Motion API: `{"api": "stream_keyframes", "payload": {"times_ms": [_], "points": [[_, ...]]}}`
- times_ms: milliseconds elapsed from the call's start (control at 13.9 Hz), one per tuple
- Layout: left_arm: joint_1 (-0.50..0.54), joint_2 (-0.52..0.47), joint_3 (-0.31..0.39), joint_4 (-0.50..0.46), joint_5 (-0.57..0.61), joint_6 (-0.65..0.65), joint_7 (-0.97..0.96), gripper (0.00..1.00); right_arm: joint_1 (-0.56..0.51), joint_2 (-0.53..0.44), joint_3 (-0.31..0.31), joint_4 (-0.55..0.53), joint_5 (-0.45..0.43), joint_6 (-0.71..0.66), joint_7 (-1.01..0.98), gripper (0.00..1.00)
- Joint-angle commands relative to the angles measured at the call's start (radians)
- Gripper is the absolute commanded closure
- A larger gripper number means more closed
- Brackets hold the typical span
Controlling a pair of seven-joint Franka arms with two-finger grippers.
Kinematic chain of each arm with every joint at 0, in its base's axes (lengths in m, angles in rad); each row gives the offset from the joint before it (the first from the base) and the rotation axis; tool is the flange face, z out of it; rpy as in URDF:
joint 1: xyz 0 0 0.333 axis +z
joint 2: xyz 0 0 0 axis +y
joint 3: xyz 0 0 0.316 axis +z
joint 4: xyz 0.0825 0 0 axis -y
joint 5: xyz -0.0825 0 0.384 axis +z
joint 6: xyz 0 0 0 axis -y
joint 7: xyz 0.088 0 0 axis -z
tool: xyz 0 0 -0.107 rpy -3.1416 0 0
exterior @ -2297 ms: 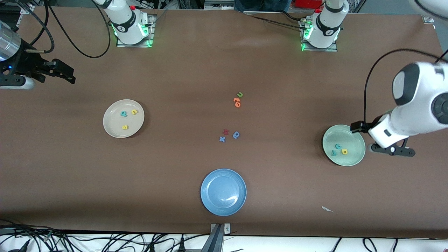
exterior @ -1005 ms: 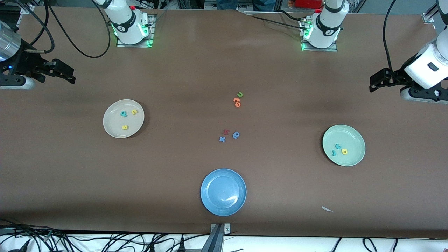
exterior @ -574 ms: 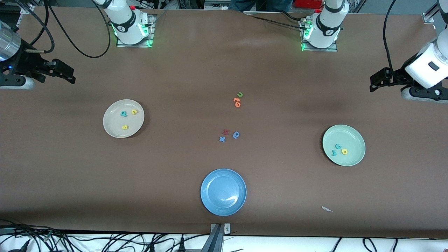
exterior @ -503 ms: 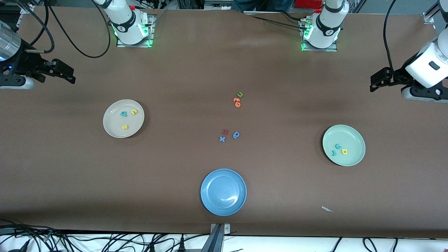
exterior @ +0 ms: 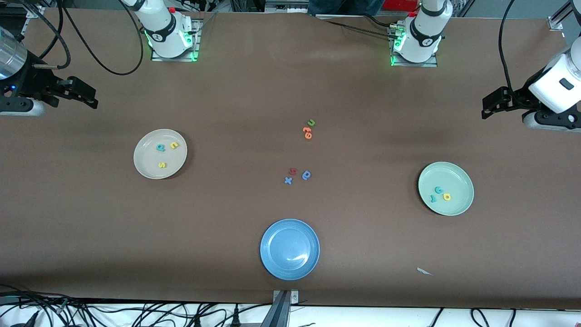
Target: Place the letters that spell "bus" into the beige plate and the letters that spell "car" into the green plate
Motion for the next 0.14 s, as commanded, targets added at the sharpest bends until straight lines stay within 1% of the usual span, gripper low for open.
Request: {"api": "stream_keyframes", "payload": {"times_ms": [0, 72], "points": [[-0.003, -0.006, 0.005, 0.011, -0.018, -0.013, 0.008, 0.00, -0.001, -0.008, 0.004, -0.004, -0.013, -0.001, 0.002, 0.00], [-0.003, -0.007, 0.005, 0.011, -0.018, -0.013, 0.008, 0.00, -0.001, -0.010, 0.004, -0.003, -0.013, -0.001, 0.002, 0.00]]}}
